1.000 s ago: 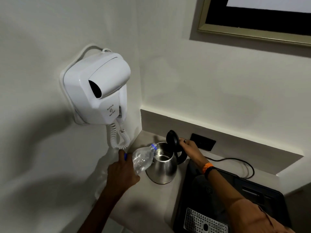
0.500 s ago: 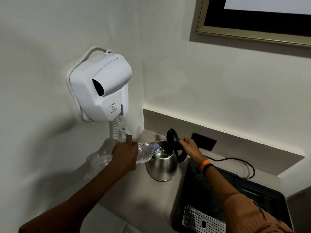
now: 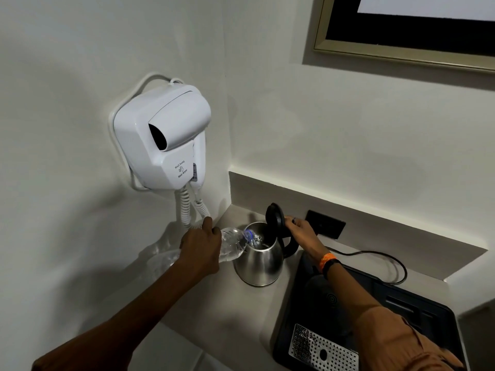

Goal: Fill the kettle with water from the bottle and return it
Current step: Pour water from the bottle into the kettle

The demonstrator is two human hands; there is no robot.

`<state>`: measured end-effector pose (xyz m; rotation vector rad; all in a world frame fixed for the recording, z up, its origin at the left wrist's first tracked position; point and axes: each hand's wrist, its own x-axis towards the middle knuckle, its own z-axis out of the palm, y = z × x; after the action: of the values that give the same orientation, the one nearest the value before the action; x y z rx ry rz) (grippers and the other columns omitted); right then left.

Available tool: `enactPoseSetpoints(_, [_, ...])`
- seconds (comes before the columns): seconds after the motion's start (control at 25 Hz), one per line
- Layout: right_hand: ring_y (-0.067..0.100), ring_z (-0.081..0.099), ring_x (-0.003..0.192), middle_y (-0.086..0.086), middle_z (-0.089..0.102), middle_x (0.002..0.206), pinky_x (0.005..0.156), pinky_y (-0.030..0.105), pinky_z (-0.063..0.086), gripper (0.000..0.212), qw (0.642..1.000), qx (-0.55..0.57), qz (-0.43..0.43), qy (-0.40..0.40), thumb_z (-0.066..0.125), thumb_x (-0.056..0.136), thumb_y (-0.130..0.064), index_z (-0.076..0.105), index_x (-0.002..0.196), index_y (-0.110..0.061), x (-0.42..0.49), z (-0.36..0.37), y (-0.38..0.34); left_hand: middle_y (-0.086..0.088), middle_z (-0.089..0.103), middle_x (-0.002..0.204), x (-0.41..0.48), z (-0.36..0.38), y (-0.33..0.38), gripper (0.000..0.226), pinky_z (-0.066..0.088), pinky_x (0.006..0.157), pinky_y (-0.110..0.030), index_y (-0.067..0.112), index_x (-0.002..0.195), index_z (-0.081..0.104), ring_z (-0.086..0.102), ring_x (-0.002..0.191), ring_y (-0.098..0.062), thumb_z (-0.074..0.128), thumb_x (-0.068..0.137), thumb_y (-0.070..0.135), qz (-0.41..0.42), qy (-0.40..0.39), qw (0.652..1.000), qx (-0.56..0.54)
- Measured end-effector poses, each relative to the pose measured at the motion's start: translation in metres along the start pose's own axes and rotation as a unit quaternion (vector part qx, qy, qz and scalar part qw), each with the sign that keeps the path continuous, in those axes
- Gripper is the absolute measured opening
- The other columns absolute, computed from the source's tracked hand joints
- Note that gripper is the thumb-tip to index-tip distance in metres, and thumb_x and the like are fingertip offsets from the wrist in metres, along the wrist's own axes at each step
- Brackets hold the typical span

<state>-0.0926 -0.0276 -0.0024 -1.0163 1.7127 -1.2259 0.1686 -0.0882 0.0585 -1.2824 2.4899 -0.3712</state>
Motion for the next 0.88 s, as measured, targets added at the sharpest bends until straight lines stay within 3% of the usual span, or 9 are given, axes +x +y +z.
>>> enactPoseSetpoints(0.24, [-0.003,0.074,0.078,-0.015,0.079,0.077,0.054,0.008,0.052,0.031,1.0,-0.005,0.006,0.001,0.05,0.1,-0.032,0.08,0.089,-0.032,0.002,0.0,0.003,-0.015,0.038,0.145,-0.004,0.006,0.004,0.054,0.061,0.079,-0.041,0.011,0.126,0.053,0.071,0.086,-0.026,0.071,0.079,0.03,-0.018,-0.001,1.0,-0.026])
enactPoseSetpoints(0.4, [-0.004,0.074,0.079,-0.018,0.079,0.08,0.051,0.009,0.053,0.034,1.0,-0.003,0.004,-0.002,0.049,0.1,-0.033,0.079,0.086,-0.044,0.0,0.0,0.0,-0.018,0.032,0.154,-0.008,0.01,0.006,0.051,0.059,0.078,-0.035,0.011,0.126,0.052,0.072,0.085,-0.026,0.069,0.082,0.031,-0.028,0.001,0.999,-0.034])
enactPoseSetpoints(0.6, [-0.004,0.074,0.078,-0.018,0.079,0.078,0.049,0.012,0.053,0.035,1.0,-0.009,0.008,0.003,0.049,0.1,-0.033,0.078,0.085,-0.044,-0.001,0.001,-0.002,-0.019,0.029,0.156,-0.011,0.013,0.007,0.049,0.059,0.08,-0.035,0.011,0.125,0.051,0.072,0.086,-0.026,0.069,0.083,0.029,-0.033,0.008,0.999,-0.039])
enactPoseSetpoints(0.76, [-0.006,0.073,0.077,-0.018,0.079,0.078,0.049,0.01,0.053,0.036,1.0,-0.011,0.006,0.004,0.049,0.101,-0.032,0.079,0.083,-0.042,-0.001,0.001,-0.002,-0.017,0.03,0.154,-0.011,0.017,0.007,0.049,0.056,0.076,-0.032,0.011,0.124,0.051,0.072,0.084,-0.025,0.069,0.082,0.029,-0.038,0.024,0.997,-0.056])
enactPoseSetpoints(0.88, [0.002,0.075,0.083,-0.011,0.08,0.081,0.058,0.012,0.054,0.035,1.0,-0.018,0.008,0.008,0.05,0.101,-0.032,0.078,0.081,-0.037,0.0,0.001,0.0,-0.018,0.038,0.151,-0.015,0.027,0.007,0.05,0.052,0.068,-0.029,0.011,0.119,0.056,0.072,0.073,-0.025,0.075,0.078,0.032,-0.046,0.042,0.995,-0.08])
